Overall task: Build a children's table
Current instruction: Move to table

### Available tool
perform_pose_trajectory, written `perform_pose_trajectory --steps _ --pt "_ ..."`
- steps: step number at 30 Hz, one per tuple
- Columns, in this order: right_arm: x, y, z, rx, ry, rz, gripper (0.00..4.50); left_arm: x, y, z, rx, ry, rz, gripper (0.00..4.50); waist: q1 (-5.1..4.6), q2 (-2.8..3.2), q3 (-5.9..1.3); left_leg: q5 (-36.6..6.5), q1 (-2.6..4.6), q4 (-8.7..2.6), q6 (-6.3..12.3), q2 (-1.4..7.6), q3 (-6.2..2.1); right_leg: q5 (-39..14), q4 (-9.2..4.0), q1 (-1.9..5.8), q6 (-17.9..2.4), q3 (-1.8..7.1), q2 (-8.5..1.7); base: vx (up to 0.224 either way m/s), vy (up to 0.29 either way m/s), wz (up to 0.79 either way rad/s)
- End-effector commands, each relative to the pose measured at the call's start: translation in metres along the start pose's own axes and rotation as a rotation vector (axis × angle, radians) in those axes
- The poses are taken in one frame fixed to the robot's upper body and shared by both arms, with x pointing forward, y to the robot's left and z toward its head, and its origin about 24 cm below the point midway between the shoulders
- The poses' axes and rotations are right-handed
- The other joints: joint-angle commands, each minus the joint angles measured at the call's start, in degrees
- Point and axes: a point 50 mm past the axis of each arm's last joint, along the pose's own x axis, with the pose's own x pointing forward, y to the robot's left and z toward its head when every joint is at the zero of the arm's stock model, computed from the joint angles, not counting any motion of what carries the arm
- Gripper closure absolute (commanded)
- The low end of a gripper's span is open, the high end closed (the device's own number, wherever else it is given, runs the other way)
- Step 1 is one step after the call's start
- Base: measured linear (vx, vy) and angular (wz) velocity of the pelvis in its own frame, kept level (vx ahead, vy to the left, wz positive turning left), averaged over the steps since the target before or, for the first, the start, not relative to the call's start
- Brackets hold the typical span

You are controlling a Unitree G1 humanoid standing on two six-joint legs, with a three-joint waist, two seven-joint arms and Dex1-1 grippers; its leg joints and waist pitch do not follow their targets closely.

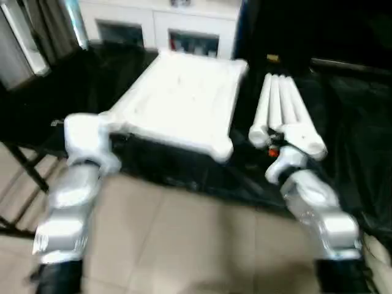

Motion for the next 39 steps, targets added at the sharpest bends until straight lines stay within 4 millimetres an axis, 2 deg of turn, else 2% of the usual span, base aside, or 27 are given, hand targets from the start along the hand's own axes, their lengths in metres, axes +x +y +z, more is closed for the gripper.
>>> perform_pose_trajectory --steps 1,2,4,5,6,7,9,10,13,14,15,16,17,18,20,21,22,23,24,25,26,27,30,32,34,36,39 --pt "0.004 0.005 0.005 -0.013 -0.030 -0.001 0.00 0.001 0.010 -0.001 0.019 0.011 0.025 0.69 2.06 -0.34 -2.68 6.2 -5.55 -1.20 0.88 0.42 -0.66 -8.5 -8.48 7.53 -6.1 7.68 -8.22 0.215 -0.075 0.04" --pt "0.004 0.004 0.005 -0.013 -0.029 -0.011 0.00 0.002 0.010 -0.001 0.020 0.011 0.023 0.69 2.48 0.75 -2.79 9.9 -6.59 -2.91 0.03 1.73 -0.88 -3.2 -9.32 8.04 -10.7 6.44 -7.59 0.205 -0.028 0.21" --pt "0.003 0.002 0.004 -0.008 -0.033 -0.048 0.00 0.005 0.006 0.000 0.018 0.007 -0.003 0.69 2.99 4.40 -3.07 14.6 -5.83 -9.21 -0.13 4.83 -1.48 -2.8 -9.05 7.62 -9.2 1.92 -4.58 0.213 0.036 0.13" --pt "0.003 0.002 0.004 -0.008 -0.033 -0.048 0.00 0.005 0.006 0.000 0.018 0.007 -0.003 0.69 1.38 7.71 -4.89 12.3 2.53 -12.90 1.41 9.53 -5.28 -3.3 -2.76 2.05 -2.5 -4.33 -0.71 0.216 0.097 0.08" --pt "0.003 0.001 0.004 -0.006 -0.033 -0.058 0.00 0.007 0.005 0.000 0.017 0.005 -0.012 0.69 -1.29 8.01 -4.75 7.6 5.04 -14.08 7.74 12.05 -9.89 -8.1 3.43 -3.12 0.0 -6.06 0.49 0.229 0.098 -0.10" --pt "0.002 0.000 0.005 -0.004 -0.037 -0.079 0.00 0.011 0.001 0.001 0.015 0.000 -0.033 0.69 -0.86 6.82 -5.84 10.0 6.98 -11.88 13.95 12.39 -10.91 -9.0 6.44 -5.84 3.7 -5.75 -0.76 0.229 0.098 -0.10" --pt "0.001 -0.002 0.005 0.003 -0.033 -0.093 0.00 0.014 -0.001 0.001 0.009 -0.001 -0.046 0.69 -0.66 6.85 -5.02 9.7 5.16 -12.24 14.30 11.39 -9.06 -4.4 7.57 -7.11 6.8 -5.32 -1.54 0.194 0.086 -0.03" --pt "-0.001 -0.003 0.006 0.032 -0.050 -0.101 0.00 0.017 -0.004 0.001 0.002 -0.004 -0.061 0.69 -1.15 5.40 -4.77 7.7 5.03 -14.03 6.06 12.80 -2.48 2.5 7.02 -8.81 6.6 -5.84 -2.71 0.172 0.084 0.04" --pt "-0.004 -0.003 0.008 0.028 -0.056 -0.103 0.00 0.019 -0.007 0.000 -0.005 -0.006 -0.075 0.69 -0.07 2.58 -1.77 -18.8 4.42 -18.14 -1.07 11.67 7.62 6.1 -0.48 -7.11 -4.8 -5.94 -4.55 0.168 -0.020 -0.43" --pt "-0.006 -0.004 0.008 0.013 -0.054 -0.106 0.00 0.019 -0.008 -0.001 -0.004 -0.003 -0.081 0.69 1.30 0.13 -2.71 -22.3 6.14 -7.72 -3.02 3.55 10.76 -15.5 -8.52 -5.51 -10.7 1.92 -5.31 0.229 -0.120 -0.43" --pt "-0.006 -0.004 0.008 0.013 -0.054 -0.106 0.00 0.019 -0.008 -0.001 -0.004 -0.003 -0.081 0.69 2.43 -0.48 -2.92 -18.2 4.33 -3.96 -2.33 1.73 8.89 -28.1 -10.59 -1.48 -13.8 6.55 -8.41 0.266 -0.135 -0.40" --pt "-0.012 -0.004 0.009 0.003 -0.051 -0.122 0.00 0.019 -0.013 -0.001 -0.007 -0.017 -0.110 0.69 3.73 0.86 -3.25 -7.3 -0.87 -2.11 -3.67 1.42 4.25 -27.3 -9.34 4.20 -18.5 11.09 -10.92 0.266 -0.135 -0.40" --pt "-0.015 -0.004 0.009 0.004 -0.049 -0.129 0.00 0.019 -0.015 0.000 -0.008 -0.025 -0.123 0.69 3.76 0.93 -3.62 -0.6 -3.82 -0.38 -7.58 0.46 1.54 -11.6 -6.96 5.59 -20.3 12.51 -7.49 0.236 -0.092 -0.49" --pt "-0.017 -0.005 0.009 -0.009 -0.039 -0.140 0.00 0.019 -0.017 0.000 -0.011 -0.030 -0.131 0.69 3.46 0.58 -3.56 5.5 -6.70 -0.22 -6.09 1.58 -0.88 4.7 -5.21 6.34 -20.7 10.02 -9.54 0.187 -0.053 -0.29" --pt "-0.020 -0.005 0.010 -0.022 -0.034 -0.148 0.00 0.019 -0.020 -0.001 -0.015 -0.034 -0.145 0.69 1.90 2.88 -4.66 24.7 -6.14 -6.28 -5.92 1.51 -2.07 52.3 -1.61 1.40 -12.3 2.33 -4.24 0.088 -0.053 -0.17" --pt "-0.020 -0.005 0.010 -0.024 -0.033 -0.150 0.00 0.020 -0.021 -0.001 -0.012 -0.031 -0.150 0.69 1.90 2.88 -4.66 24.7 -6.14 -6.28 -5.92 1.51 -2.07 52.3 -1.61 1.40 -12.3 2.33 -4.24 -0.202 -0.031 -0.06" --pt "-0.020 -0.005 0.011 -0.025 -0.035 -0.152 0.00 0.021 -0.021 -0.002 -0.004 -0.025 -0.153 0.69 1.27 6.98 -4.40 31.9 -5.37 -11.06 0.38 4.31 -2.03 44.4 -2.83 -0.75 -0.7 -1.97 -1.99 -0.202 -0.031 -0.06" --pt "-0.020 -0.005 0.011 -0.027 -0.035 -0.152 0.00 0.021 -0.021 -0.004 -0.001 -0.017 -0.156 0.69 -0.63 7.14 -4.33 28.3 -4.80 -12.71 8.46 13.48 -6.09 24.3 0.60 -2.26 3.0 -2.84 -4.50 -0.188 -0.040 -0.23" --pt "-0.019 -0.006 0.011 -0.034 -0.032 -0.152 0.00 0.021 -0.021 -0.004 0.006 -0.022 -0.159 0.69 -0.37 7.39 -4.70 24.9 -3.77 -13.13 11.95 15.84 -7.47 14.9 1.03 -2.73 1.7 -2.03 -6.40 -0.107 -0.072 -0.12" --pt "-0.019 -0.006 0.012 -0.038 -0.031 -0.152 0.00 0.021 -0.021 -0.004 0.007 -0.024 -0.161 0.69 -0.16 6.77 -4.40 19.4 -3.44 -13.16 13.54 16.14 -7.30 9.6 0.62 -3.58 0.1 -0.99 -7.39 -0.107 -0.072 -0.12" --pt "-0.018 -0.006 0.012 -0.042 -0.028 -0.151 0.00 0.021 -0.021 -0.005 0.007 -0.022 -0.158 0.69 0.65 4.20 -3.29 2.4 -6.36 -10.93 5.72 8.08 -1.15 1.6 -5.22 -2.11 -5.6 0.81 -9.83 -0.053 -0.018 0.07" --pt "-0.018 -0.007 0.011 -0.041 -0.024 -0.151 0.00 0.020 -0.020 -0.007 0.006 -0.013 -0.149 0.69 1.58 2.88 -3.23 2.1 -6.16 -8.51 2.40 6.58 0.28 -6.0 -7.06 -1.65 -5.4 1.38 -11.59 0.000 0.000 0.00" --pt "-0.015 -0.007 0.011 -0.046 -0.011 -0.137 0.00 0.021 -0.019 -0.006 0.001 -0.018 -0.140 0.69 2.86 2.67 -2.51 3.8 -8.29 -4.55 -1.07 6.89 -1.08 -29.9 -9.09 -0.53 -4.0 4.23 -14.47 -0.028 0.071 -0.08" --pt "-0.013 -0.003 0.010 -0.051 0.005 -0.107 0.00 0.021 -0.016 -0.006 0.009 -0.011 -0.128 0.69 2.75 4.31 -2.84 3.3 -6.14 -8.62 0.30 8.11 -1.12 -22.8 -8.11 -1.79 -9.5 1.30 -10.94 -0.040 0.147 -0.06" --pt "-0.011 0.000 0.008 -0.064 0.025 -0.076 0.00 0.022 -0.015 -0.007 0.016 0.002 -0.145 0.69 0.14 6.44 -3.40 -1.1 -2.01 -13.24 0.26 9.77 -1.81 -6.6 -2.92 -4.37 -10.2 -4.10 -2.85 -0.034 0.207 0.09" --pt "-0.011 0.002 0.006 -0.070 0.034 -0.054 0.00 0.022 -0.015 -0.009 0.003 0.011 -0.177 0.69 -0.57 7.02 -3.53 -5.7 -1.94 -14.88 -3.92 10.77 -2.58 2.9 -0.42 -4.50 -6.8 -5.33 -2.48 -0.033 0.214 0.08" --pt "-0.012 0.001 0.004 -0.071 0.051 -0.001 0.00 0.021 -0.027 -0.007 -0.026 0.011 -0.360 0.69 -0.49 5.43 -2.86 -25.4 -2.18 -16.14 -15.46 8.80 -0.06 -1.2 -3.35 -4.90 -3.6 -4.54 -4.70 -0.044 0.143 0.11"
